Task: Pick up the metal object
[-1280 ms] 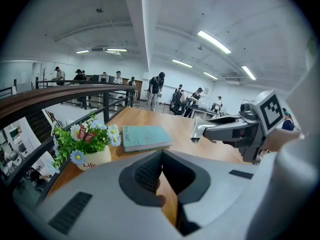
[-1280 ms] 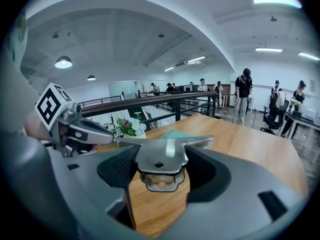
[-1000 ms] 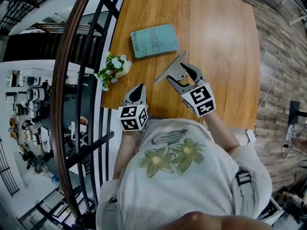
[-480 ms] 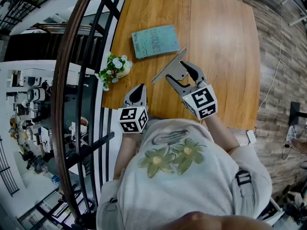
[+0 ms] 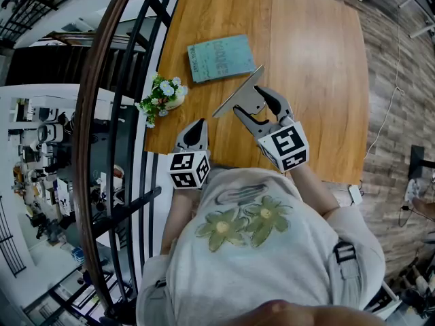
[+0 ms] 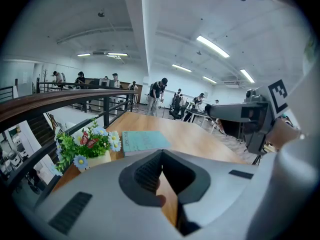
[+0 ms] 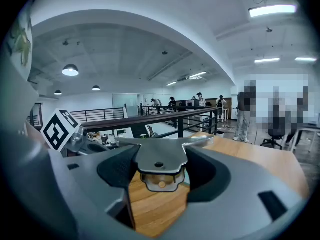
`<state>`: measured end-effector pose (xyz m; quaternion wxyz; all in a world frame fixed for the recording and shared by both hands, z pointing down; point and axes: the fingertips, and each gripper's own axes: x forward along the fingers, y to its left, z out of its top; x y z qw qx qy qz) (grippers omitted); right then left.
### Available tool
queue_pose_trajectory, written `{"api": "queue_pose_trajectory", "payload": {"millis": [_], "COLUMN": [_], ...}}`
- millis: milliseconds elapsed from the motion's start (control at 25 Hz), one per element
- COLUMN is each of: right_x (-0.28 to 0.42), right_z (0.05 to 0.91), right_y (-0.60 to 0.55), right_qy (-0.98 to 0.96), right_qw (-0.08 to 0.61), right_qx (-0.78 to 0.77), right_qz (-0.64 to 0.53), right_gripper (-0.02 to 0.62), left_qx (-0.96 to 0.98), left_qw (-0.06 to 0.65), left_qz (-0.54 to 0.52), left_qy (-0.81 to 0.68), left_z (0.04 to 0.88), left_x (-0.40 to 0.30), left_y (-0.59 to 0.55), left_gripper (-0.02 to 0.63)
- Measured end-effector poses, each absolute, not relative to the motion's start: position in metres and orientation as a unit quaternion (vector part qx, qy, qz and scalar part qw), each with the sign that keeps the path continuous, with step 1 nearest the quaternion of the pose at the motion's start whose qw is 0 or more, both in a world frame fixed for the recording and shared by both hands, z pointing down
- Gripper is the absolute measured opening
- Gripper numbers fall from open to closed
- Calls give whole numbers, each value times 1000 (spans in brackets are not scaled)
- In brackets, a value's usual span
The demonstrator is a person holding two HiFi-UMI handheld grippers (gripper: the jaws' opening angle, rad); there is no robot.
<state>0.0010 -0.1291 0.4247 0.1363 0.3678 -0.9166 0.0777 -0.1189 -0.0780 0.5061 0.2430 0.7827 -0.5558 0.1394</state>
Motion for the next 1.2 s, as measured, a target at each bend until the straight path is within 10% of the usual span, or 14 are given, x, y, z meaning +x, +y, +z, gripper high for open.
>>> {"api": "queue_pose_trajectory", "payload": {"millis": [1200], "right_x": [-1], "right_z": [421], "right_y": [-128], "right_qy": [-914], "right_qw": [135], "right_qx": [375], "right_qz": [69], "right_gripper": [293], "left_qx": [780], "left_qw": [247], "left_qz": [138], "left_qy": [-558], "left_z": [509], "left_x": [-122], "left_y": [-75], "left_gripper": [15]}}
